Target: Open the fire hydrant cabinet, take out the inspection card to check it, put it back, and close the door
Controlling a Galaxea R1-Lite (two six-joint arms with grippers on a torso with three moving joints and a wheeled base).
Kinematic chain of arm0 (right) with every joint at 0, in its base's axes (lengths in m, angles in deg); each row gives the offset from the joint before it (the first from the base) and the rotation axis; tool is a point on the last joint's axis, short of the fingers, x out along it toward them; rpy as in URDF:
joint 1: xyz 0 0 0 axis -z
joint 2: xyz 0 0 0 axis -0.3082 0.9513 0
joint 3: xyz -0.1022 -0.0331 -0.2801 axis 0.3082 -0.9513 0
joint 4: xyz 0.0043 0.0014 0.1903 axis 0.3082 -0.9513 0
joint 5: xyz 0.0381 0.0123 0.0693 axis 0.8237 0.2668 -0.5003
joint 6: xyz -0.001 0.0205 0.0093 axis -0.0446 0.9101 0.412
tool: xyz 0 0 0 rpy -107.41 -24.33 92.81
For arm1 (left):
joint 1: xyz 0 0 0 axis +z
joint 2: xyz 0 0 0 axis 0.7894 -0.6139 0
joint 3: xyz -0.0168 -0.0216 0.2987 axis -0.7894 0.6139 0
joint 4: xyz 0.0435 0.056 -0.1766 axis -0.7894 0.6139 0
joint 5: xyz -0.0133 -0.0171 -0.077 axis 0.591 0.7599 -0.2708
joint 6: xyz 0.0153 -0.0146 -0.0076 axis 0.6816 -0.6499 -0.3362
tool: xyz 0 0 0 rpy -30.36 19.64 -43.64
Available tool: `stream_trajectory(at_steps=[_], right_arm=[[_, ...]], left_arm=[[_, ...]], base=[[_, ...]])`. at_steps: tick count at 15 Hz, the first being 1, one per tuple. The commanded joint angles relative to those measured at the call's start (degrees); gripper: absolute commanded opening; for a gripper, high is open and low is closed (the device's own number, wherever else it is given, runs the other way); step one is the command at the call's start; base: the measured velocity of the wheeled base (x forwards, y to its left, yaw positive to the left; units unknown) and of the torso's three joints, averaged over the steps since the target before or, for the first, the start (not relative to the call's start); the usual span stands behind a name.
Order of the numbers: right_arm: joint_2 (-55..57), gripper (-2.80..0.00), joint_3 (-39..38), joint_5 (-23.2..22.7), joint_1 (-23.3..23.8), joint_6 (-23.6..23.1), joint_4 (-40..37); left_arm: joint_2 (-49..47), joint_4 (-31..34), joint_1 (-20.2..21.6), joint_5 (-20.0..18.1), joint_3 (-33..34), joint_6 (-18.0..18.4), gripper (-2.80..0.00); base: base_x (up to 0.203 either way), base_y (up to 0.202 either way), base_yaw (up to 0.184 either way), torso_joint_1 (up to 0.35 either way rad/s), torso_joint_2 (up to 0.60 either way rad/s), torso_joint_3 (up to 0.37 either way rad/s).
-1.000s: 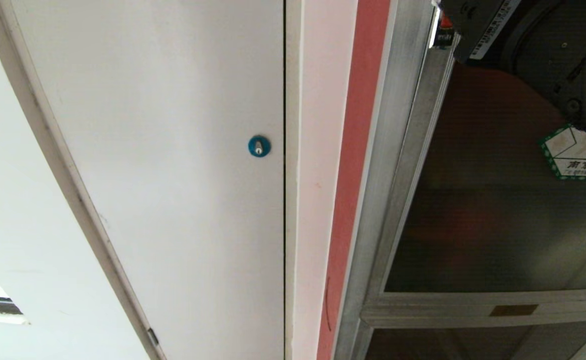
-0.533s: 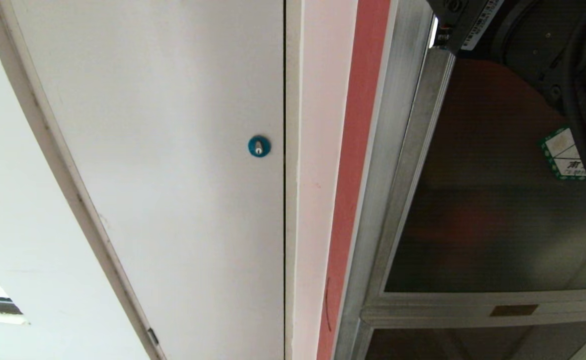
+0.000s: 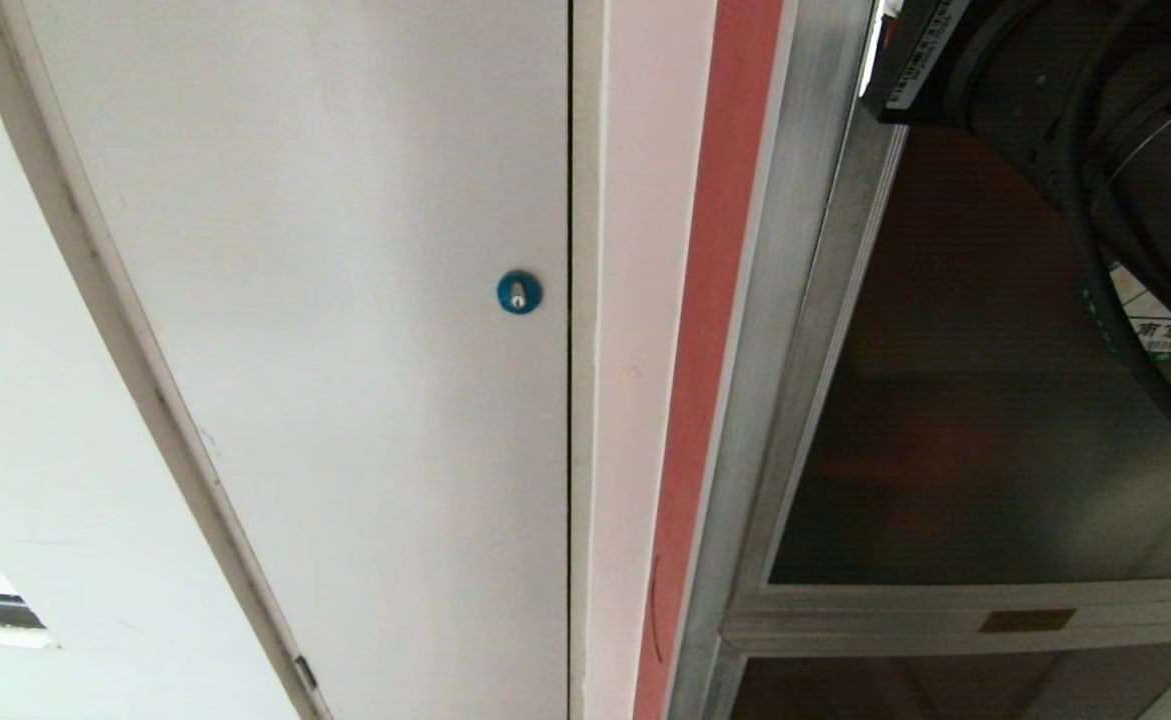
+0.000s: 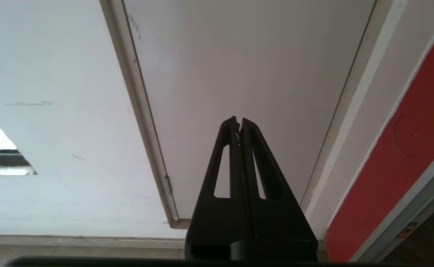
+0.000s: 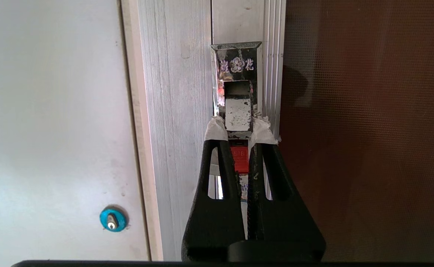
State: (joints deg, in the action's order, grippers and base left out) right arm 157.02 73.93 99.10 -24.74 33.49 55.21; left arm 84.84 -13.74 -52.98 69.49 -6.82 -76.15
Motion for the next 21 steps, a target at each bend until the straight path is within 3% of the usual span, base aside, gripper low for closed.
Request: stream_trajectory(at_steps=[1,21], right_arm=[[0.3,-2.80,0.7,0.3,0.2,-0.2,0.7],[-5.2,-2.80,-1.6,0.8,-2.7,-0.3,-1.1]], left_arm=[[-0.1,0.0,0.1,0.0,0.0,0.0,-2.80],[0.0,0.0,0.1,0.0,0.0,0.0,-2.80]], base=[[0.000,0.000,0.000,0.000,0.00,0.000],[0.000,0.000,0.000,0.000,0.00,0.000]])
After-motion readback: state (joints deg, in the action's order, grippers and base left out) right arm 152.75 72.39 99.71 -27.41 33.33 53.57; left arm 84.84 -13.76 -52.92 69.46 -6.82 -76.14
